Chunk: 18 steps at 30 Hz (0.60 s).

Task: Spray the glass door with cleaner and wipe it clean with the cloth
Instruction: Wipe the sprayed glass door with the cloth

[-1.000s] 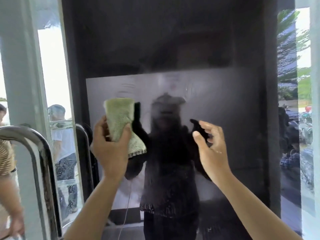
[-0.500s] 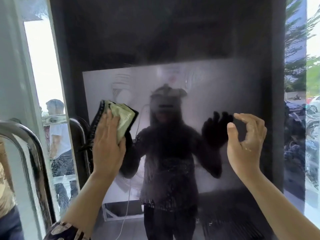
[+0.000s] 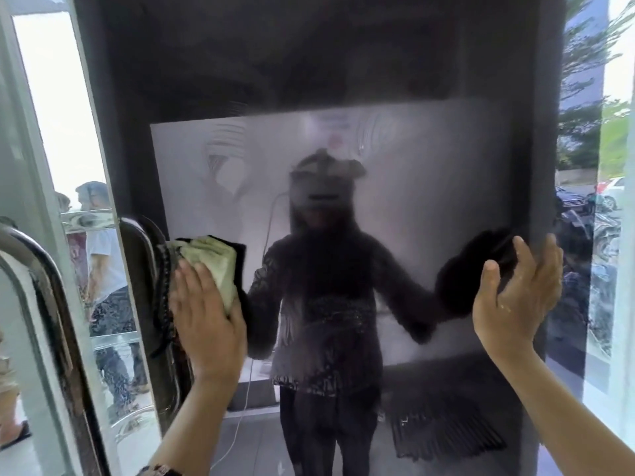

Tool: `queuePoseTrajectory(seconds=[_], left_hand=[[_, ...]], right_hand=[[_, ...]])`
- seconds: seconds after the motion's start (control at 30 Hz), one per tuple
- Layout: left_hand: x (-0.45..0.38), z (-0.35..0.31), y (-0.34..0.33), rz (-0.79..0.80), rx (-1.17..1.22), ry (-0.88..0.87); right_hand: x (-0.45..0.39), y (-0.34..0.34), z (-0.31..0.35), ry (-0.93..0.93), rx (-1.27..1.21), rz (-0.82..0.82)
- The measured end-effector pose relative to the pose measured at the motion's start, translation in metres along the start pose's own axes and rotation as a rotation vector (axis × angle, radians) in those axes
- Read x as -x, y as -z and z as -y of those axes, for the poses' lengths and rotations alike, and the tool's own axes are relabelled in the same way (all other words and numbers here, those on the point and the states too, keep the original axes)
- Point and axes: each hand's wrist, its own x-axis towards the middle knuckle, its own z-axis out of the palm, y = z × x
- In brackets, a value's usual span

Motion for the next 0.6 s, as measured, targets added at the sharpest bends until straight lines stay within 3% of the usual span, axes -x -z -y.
queuePoseTrajectory(seconds=[0.23, 0.43, 0.6], left_hand=[[0.028, -0.073, -0.023, 0.058, -0.032, -0.168], [0.057, -0.13, -0.039, 0.164, 0.04, -0.515], [0.079, -0.117, -0.038, 0.295, -0.059, -0.848]], right_hand=[[0.003, -0.002, -0.042, -0.114, 0.063, 0.105], [0.027, -0.004, -0.046, -0.072, 0.077, 0.238], [0.05, -0.008, -0.037, -0.019, 0.051, 0.276]])
